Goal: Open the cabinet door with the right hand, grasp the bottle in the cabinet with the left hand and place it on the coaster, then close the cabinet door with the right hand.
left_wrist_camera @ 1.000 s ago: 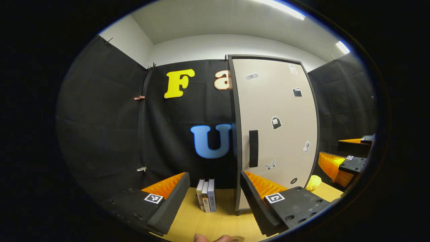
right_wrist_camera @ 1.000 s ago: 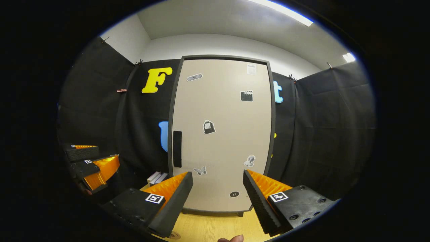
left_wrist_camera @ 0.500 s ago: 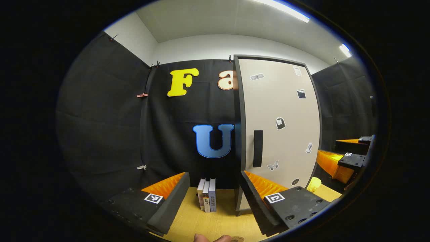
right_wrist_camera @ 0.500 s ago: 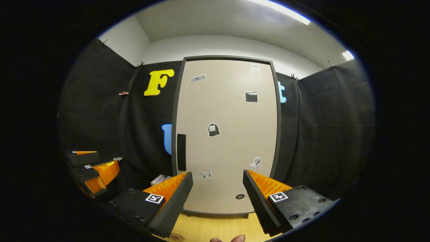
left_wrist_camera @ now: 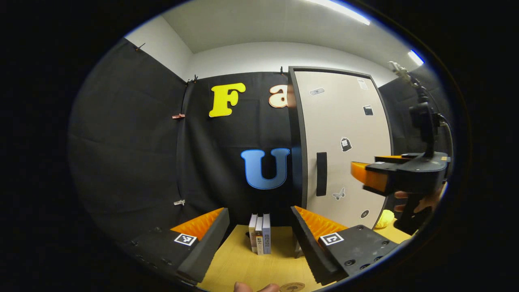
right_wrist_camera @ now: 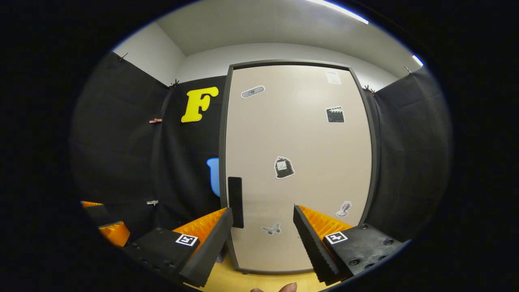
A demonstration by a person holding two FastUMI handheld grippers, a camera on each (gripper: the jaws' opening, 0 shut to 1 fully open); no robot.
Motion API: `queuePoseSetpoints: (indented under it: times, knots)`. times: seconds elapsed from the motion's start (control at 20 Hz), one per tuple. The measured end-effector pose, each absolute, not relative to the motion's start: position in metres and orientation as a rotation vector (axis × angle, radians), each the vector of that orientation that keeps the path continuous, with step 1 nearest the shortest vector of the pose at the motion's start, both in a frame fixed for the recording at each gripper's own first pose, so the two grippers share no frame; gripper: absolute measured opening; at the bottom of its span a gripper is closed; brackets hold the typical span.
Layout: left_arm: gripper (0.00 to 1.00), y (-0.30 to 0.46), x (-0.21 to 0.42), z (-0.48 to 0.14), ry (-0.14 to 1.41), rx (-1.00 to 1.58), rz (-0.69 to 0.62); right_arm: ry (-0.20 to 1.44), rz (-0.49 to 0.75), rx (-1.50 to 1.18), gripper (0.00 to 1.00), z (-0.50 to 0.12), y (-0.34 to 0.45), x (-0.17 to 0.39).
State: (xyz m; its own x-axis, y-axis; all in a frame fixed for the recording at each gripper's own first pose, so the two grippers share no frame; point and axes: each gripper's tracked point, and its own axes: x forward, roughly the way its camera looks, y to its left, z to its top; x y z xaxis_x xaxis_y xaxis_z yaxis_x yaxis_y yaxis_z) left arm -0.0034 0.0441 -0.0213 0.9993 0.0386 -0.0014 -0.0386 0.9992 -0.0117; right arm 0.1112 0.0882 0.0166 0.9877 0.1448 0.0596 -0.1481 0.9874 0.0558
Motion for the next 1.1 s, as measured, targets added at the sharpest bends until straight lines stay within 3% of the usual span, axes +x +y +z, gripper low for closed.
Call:
queuePoseSetpoints:
  times: [0.55,0.65,0.8,0.85,0.95,1.0,1.05,1.1]
  knots:
    - [0.95,0.057,-0.007,-0.041,0.035,-0.037,0.066,-0.056,0.117,-0.056,0.95,-0.015,0.164,0.201]
    - [0.94,0.063,-0.010,-0.041,0.030,-0.029,0.076,-0.053,0.078,-0.048,0.82,-0.015,0.162,0.211]
    - [0.95,0.070,-0.008,-0.043,0.032,-0.036,0.088,-0.063,0.027,-0.025,0.72,-0.011,0.153,0.225]
    - [0.94,0.072,-0.007,-0.044,0.037,-0.038,0.091,-0.057,0.009,-0.017,0.59,-0.011,0.148,0.230]
    - [0.95,0.077,-0.006,-0.042,0.036,-0.035,0.100,-0.065,0.013,0.002,0.44,-0.008,0.148,0.229]
    - [0.95,0.077,-0.007,-0.041,0.033,-0.033,0.102,-0.066,0.021,-0.021,0.45,-0.009,0.147,0.227]
    - [0.93,0.078,-0.008,-0.040,0.032,-0.032,0.102,-0.064,0.030,-0.020,0.34,-0.009,0.148,0.229]
    - [0.94,0.078,-0.009,-0.040,0.030,-0.032,0.103,-0.058,0.050,0.016,0.36,-0.009,0.147,0.231]
